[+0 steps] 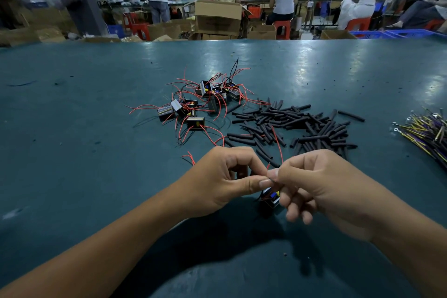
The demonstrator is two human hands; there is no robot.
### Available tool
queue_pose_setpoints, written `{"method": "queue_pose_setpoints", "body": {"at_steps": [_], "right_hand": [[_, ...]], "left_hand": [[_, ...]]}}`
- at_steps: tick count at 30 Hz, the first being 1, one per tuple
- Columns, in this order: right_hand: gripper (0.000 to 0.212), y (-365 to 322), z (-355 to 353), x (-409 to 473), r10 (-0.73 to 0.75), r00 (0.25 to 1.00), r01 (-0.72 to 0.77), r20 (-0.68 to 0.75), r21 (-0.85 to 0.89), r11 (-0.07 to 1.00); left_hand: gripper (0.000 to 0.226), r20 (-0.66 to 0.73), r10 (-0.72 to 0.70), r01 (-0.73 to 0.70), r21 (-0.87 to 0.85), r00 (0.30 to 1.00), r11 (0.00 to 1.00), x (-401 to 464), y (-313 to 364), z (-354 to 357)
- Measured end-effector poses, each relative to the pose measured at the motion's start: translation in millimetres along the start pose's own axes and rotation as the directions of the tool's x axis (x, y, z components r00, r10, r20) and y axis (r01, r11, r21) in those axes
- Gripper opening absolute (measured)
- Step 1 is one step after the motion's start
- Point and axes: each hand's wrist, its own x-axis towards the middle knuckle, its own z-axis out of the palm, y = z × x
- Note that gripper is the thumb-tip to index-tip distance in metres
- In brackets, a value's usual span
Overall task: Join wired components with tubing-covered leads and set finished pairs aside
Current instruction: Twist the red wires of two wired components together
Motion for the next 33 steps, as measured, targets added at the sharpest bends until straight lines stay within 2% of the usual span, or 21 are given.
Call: {"method": "queue_pose_setpoints", "body": {"at_steps": [8, 12, 14, 21, 26, 31, 33], "right_hand": [[0.012, -3.5, -5.5, -1.9, -0.152, 0.988, 0.146, -0.019, -0.197, 0.969], [0.018, -0.2, -9.2, -0.1, -0.359, 0.933, 0.333, 0.023, -0.435, 0.837], [0.021, 1.8, -10.1, 0.8, -0.428, 0.903, 0.393, 0.048, -0.498, 0.773], [0.02, 6.7, -15.6, 6.6, -0.443, 0.893, 0.436, 0.075, -0.381, 0.815], [0.019, 8.4, -18.3, 8.0, -0.494, 0.865, 0.485, 0.087, -0.398, 0.779], [0.017, 8.0, -22.2, 7.7, -0.448, 0.883, 0.465, 0.139, -0.383, 0.798], [0.013, 8.4, -21.7, 7.2, -0.492, 0.856, 0.508, 0.159, -0.436, 0.743]], "left_hand": [[0.002, 0.031, -0.031, 0.032, -0.03, 0.999, 0.999, -1.5, -1.7, -2.0], [0.003, 0.035, -0.02, 0.022, -0.036, 0.999, 0.999, -2.4, 0.1, -2.8], [0.005, 0.028, -0.023, 0.024, -0.052, 0.999, 0.998, -2.2, 0.8, -2.9], [0.005, 0.023, -0.031, 0.032, -0.08, 0.999, 0.996, -1.0, 0.2, -3.4], [0.005, 0.047, -0.087, 0.093, -0.131, 0.995, 0.987, -0.9, 0.2, -2.1], [0.006, 0.063, -0.081, 0.088, -0.109, 0.995, 0.99, -1.1, 1.5, -2.1], [0.006, 0.071, -0.083, 0.091, -0.119, 0.994, 0.989, -1.1, 2.6, -2.2]]}}
